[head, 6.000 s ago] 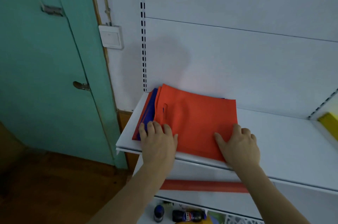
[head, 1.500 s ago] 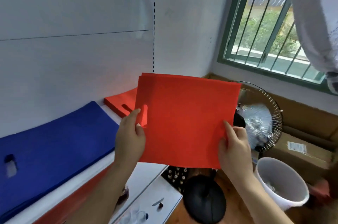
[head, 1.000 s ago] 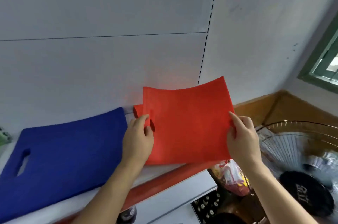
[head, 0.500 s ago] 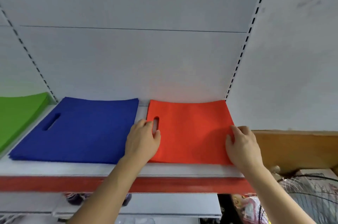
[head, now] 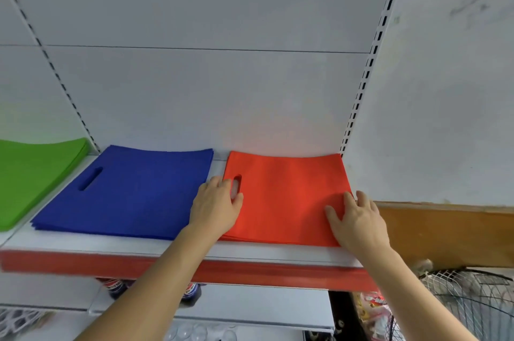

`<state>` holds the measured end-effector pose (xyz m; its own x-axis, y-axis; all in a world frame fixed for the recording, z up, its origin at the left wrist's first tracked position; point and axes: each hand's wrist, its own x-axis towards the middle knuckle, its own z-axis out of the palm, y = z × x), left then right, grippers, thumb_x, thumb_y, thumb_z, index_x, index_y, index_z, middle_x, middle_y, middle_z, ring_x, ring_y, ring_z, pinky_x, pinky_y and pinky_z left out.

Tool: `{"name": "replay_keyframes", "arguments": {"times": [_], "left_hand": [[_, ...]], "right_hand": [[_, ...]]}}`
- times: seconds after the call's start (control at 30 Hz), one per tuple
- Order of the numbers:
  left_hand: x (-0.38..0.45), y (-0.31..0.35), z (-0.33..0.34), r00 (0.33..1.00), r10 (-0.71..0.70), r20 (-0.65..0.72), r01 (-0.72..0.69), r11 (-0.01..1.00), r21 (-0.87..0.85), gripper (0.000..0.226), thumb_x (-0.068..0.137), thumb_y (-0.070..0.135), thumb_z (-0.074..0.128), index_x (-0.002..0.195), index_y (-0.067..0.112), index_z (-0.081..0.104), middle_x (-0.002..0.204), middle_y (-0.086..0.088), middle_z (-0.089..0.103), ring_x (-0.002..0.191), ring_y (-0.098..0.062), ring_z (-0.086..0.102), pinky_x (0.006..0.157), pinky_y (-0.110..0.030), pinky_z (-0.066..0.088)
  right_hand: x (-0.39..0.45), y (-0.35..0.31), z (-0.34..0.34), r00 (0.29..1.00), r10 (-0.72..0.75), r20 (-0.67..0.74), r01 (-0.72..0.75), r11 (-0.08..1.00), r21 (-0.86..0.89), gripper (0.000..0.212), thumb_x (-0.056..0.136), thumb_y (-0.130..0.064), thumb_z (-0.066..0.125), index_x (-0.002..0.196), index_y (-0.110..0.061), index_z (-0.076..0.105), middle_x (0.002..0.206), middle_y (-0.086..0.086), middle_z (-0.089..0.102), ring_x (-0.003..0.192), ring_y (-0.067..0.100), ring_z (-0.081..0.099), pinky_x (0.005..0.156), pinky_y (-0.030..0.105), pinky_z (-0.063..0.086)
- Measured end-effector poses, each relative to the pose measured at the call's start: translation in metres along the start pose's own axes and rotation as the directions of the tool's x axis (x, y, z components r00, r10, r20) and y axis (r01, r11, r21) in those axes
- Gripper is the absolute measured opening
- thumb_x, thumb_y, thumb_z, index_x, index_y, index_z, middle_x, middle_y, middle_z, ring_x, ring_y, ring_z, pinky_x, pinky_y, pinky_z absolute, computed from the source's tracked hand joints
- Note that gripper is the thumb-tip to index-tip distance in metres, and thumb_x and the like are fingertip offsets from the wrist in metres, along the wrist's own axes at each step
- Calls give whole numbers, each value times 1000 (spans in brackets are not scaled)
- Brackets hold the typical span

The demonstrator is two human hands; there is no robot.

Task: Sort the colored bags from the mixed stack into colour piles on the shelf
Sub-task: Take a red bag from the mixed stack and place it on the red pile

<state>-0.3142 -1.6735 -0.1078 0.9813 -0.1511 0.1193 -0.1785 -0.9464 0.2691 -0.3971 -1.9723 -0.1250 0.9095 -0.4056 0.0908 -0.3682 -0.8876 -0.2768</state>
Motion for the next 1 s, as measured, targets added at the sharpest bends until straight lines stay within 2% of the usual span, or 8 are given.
{"name": "replay_keyframes", "arguments": {"times": [0.13, 0.23, 0.33, 0.43, 0.67, 0.77, 0.87, 1.0], "left_hand": [[-14, -4, -15, 988, 19, -153, -13, 999, 42, 55, 105, 49, 43, 145, 13, 56, 150, -11, 51, 140, -30, 43, 109, -44, 45], [-31, -21, -24, 984, 17, -178, 0, 995, 99, 55, 105, 47, 45, 147, 13, 55, 159, -16, 43, 149, -35, 34, 120, -49, 35], [-50, -48, -34, 984, -23, -174, 49, 988, 143, 62, 105, 52, 41, 157, 17, 43, 168, -14, 30, 157, -35, 22, 127, -51, 24], [-71, -85, -52, 978, -66, -199, 99, 982, 161, 66, 106, 56, 37, 161, 20, 37, 171, -12, 24, 159, -34, 16, 128, -52, 20], [-146, -221, -113, 944, -200, -262, 247, 956, 161, 71, 104, 60, 35, 162, 20, 36, 170, -12, 26, 157, -35, 18, 128, -53, 18], [-184, -291, -134, 919, -281, -277, 329, 932, 149, 72, 103, 63, 29, 161, 20, 37, 170, -12, 27, 158, -34, 18, 128, -54, 18], [-222, -358, -149, 891, -372, -261, 418, 895, 153, 75, 103, 64, 27, 164, 20, 30, 172, -12, 21, 159, -34, 14, 128, -54, 17], [-264, -436, -169, 833, -466, -299, 520, 843, 134, 74, 104, 63, 30, 166, 22, 25, 173, -11, 17, 159, -34, 10, 129, -53, 14]], "right_hand": [[-4, -16, -4, 982, -94, -163, 92, 996, -20, 66, 100, -56, 51, 151, -13, 47, 162, 19, 37, 150, 40, 32, 117, 55, 38], [-22, -43, 2, 953, -204, -222, 206, 979, -17, 64, 101, -51, 54, 150, -10, 52, 162, 23, 39, 153, 42, 31, 119, 57, 35], [-45, -80, 9, 922, -310, -231, 316, 949, -11, 66, 100, -53, 48, 148, -8, 56, 161, 24, 41, 153, 43, 32, 119, 58, 34], [-64, -123, 14, 894, -398, -204, 400, 916, -32, 71, 99, -58, 44, 150, -9, 54, 164, 22, 38, 155, 42, 28, 121, 58, 32], [-137, -269, 41, 813, -558, -165, 564, 826, -12, 78, 102, -66, 33, 156, -12, 49, 168, 19, 32, 158, 38, 23, 123, 57, 31], [-176, -339, 62, 760, -632, -151, 639, 769, -9, 78, 102, -66, 31, 157, -13, 48, 169, 18, 29, 159, 37, 22, 125, 56, 29], [-211, -406, 82, 711, -694, -110, 697, 717, -17, 78, 102, -65, 29, 159, -13, 45, 171, 18, 26, 160, 37, 19, 126, 56, 27], [-251, -493, 102, 627, -777, -62, 779, 627, 12, 83, 103, -72, 17, 162, -18, 38, 173, 14, 22, 161, 33, 14, 129, 54, 21]]}}
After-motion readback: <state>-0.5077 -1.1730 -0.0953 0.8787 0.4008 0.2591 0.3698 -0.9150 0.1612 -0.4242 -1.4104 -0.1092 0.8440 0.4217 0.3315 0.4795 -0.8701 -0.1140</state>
